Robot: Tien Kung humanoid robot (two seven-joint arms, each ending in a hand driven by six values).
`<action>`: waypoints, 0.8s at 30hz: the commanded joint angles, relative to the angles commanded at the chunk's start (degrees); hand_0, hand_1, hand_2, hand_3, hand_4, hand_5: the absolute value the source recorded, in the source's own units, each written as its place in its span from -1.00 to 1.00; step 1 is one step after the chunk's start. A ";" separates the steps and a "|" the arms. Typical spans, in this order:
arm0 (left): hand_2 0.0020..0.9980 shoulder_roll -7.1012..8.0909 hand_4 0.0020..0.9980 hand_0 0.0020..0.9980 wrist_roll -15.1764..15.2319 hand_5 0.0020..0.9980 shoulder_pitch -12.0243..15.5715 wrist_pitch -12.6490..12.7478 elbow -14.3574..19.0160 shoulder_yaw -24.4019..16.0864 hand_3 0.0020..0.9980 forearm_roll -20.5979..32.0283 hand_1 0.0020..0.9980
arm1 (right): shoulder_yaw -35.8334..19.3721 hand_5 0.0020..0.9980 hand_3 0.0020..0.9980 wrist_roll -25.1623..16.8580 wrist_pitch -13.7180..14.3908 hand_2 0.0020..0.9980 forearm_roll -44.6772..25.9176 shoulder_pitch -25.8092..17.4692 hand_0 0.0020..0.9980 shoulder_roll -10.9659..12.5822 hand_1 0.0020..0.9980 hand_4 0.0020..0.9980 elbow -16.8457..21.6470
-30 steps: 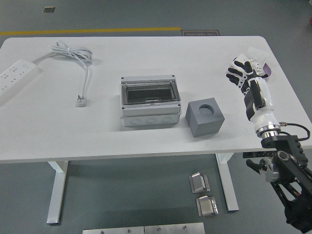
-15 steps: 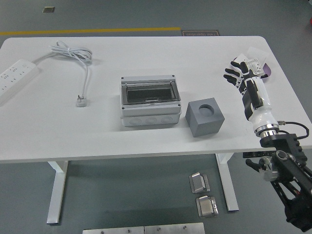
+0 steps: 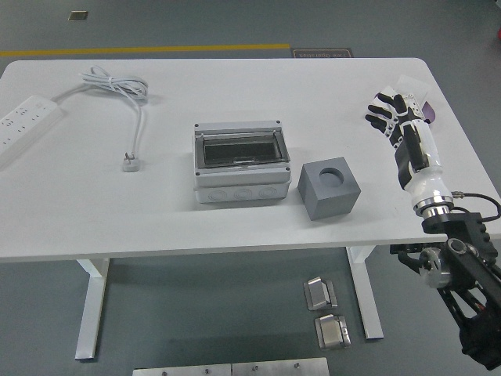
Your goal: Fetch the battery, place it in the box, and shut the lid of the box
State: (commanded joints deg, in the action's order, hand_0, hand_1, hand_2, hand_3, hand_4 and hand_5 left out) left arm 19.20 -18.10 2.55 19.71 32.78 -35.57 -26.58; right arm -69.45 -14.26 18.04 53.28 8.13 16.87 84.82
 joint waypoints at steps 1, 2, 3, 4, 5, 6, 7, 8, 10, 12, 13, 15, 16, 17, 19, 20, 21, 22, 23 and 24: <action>0.25 -0.02 0.14 0.27 0.78 -0.78 -0.16 0.01 -0.15 0.60 0.35 1.20 0.39 | -0.04 0.79 0.52 -0.09 0.04 0.40 -0.10 0.01 0.67 0.04 0.38 1.00 -0.03; 0.25 -0.02 0.14 0.27 1.26 -0.78 -0.27 0.00 -0.24 0.95 0.35 1.97 0.39 | -0.05 0.79 0.52 -0.12 0.05 0.40 -0.14 0.02 0.67 0.08 0.38 1.00 -0.05; 0.25 -0.03 0.14 0.27 2.05 -0.78 -0.42 -0.12 -0.37 1.50 0.35 2.99 0.39 | -0.04 0.79 0.52 -0.11 0.02 0.40 -0.13 0.04 0.67 0.15 0.38 1.00 -0.05; 0.25 -0.03 0.14 0.27 2.66 -0.78 -0.52 -0.30 -0.47 1.91 0.35 3.64 0.39 | -0.01 0.79 0.52 -0.06 -0.05 0.40 -0.11 0.07 0.67 0.22 0.38 1.00 -0.04; 0.25 -0.03 0.14 0.27 3.19 -0.78 -0.59 -0.58 -0.55 2.24 0.35 4.07 0.39 | 0.00 0.79 0.52 0.01 -0.15 0.40 -0.08 0.12 0.67 0.27 0.38 1.00 -0.04; 0.25 -0.03 0.16 0.27 3.51 -0.76 -0.62 -0.80 -0.60 2.47 0.35 4.27 0.39 | 0.01 0.79 0.52 0.05 -0.23 0.42 -0.07 0.17 0.64 0.31 0.37 1.00 -0.04; 0.25 -0.04 0.16 0.27 3.84 -0.76 -0.63 -1.04 -0.64 2.73 0.35 4.44 0.39 | 0.03 0.79 0.52 0.09 -0.30 0.42 -0.07 0.23 0.64 0.35 0.37 1.00 -0.04; 0.25 -0.07 0.16 0.27 4.12 -0.76 -0.61 -1.29 -0.68 2.94 0.35 4.52 0.39 | 0.07 0.79 0.52 0.12 -0.39 0.42 -0.07 0.28 0.64 0.39 0.37 1.00 -0.03; 0.25 -0.18 0.16 0.27 4.26 -0.76 -0.57 -1.65 -0.71 3.04 0.35 4.35 0.39 | 0.21 0.79 0.52 0.17 -0.54 0.42 -0.09 0.35 0.64 0.46 0.37 1.00 -0.05; 0.25 -0.30 0.16 0.27 3.82 -0.77 -0.55 -1.97 -0.70 2.68 0.34 3.58 0.38 | 0.45 0.79 0.52 0.23 -0.68 0.47 -0.19 0.39 0.62 0.48 0.37 1.00 -0.17; 0.25 -0.34 0.16 0.27 3.62 -0.77 -0.54 -2.07 -0.69 2.52 0.34 3.27 0.38 | 0.55 0.79 0.52 0.25 -0.73 0.47 -0.23 0.40 0.62 0.48 0.37 1.00 -0.22; 0.25 -0.39 0.16 0.27 3.33 -0.77 -0.50 -2.14 -0.66 2.27 0.34 2.85 0.38 | 0.72 0.79 0.52 0.28 -0.80 0.47 -0.27 0.44 0.62 0.43 0.37 1.00 -0.31; 0.25 -0.40 0.16 0.27 3.21 -0.77 -0.46 -2.13 -0.64 2.16 0.34 2.69 0.38 | 0.78 0.79 0.52 0.29 -0.81 0.47 -0.26 0.49 0.62 0.36 0.37 1.00 -0.34; 0.25 -0.40 0.16 0.27 3.11 -0.77 -0.45 -2.13 -0.62 2.09 0.34 2.58 0.38 | 0.81 0.79 0.52 0.29 -0.81 0.47 -0.25 0.52 0.62 0.32 0.37 1.00 -0.36; 0.26 -0.42 0.16 0.27 2.80 -0.77 -0.38 -2.06 -0.57 1.82 0.34 2.27 0.38 | 0.89 0.79 0.51 0.31 -0.84 0.45 -0.15 0.71 0.62 0.18 0.37 1.00 -0.38; 0.26 -0.43 0.16 0.27 2.73 -0.77 -0.35 -2.04 -0.56 1.76 0.34 2.21 0.38 | 0.91 0.79 0.51 0.32 -0.86 0.45 -0.12 0.77 0.62 0.13 0.37 1.00 -0.37; 0.26 -0.44 0.16 0.27 2.64 -0.77 -0.32 -2.06 -0.54 1.70 0.34 2.10 0.38 | 0.93 0.79 0.51 0.31 -0.87 0.45 -0.09 0.82 0.62 0.09 0.37 1.00 -0.35; 0.26 -0.44 0.16 0.27 2.59 -0.77 -0.30 -2.07 -0.54 1.67 0.34 2.03 0.38 | 0.93 0.79 0.51 0.30 -0.88 0.45 -0.07 0.85 0.62 0.06 0.37 1.00 -0.33; 0.26 -0.45 0.16 0.27 2.60 -0.77 -0.28 -2.04 -0.53 1.66 0.34 2.01 0.38 | 0.92 0.79 0.51 0.28 -0.89 0.45 -0.07 0.86 0.62 0.04 0.37 1.00 -0.28; 0.26 -0.47 0.16 0.27 2.62 -0.77 -0.27 -2.00 -0.53 1.66 0.34 2.02 0.38 | 0.92 0.79 0.51 0.26 -0.90 0.45 -0.07 0.86 0.62 0.04 0.37 1.00 -0.24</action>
State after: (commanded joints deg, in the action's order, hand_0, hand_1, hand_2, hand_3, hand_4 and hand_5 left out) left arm 18.73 -15.48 2.28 17.72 32.25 -33.91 -24.56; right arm -68.53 -14.00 17.14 53.21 8.99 16.90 84.58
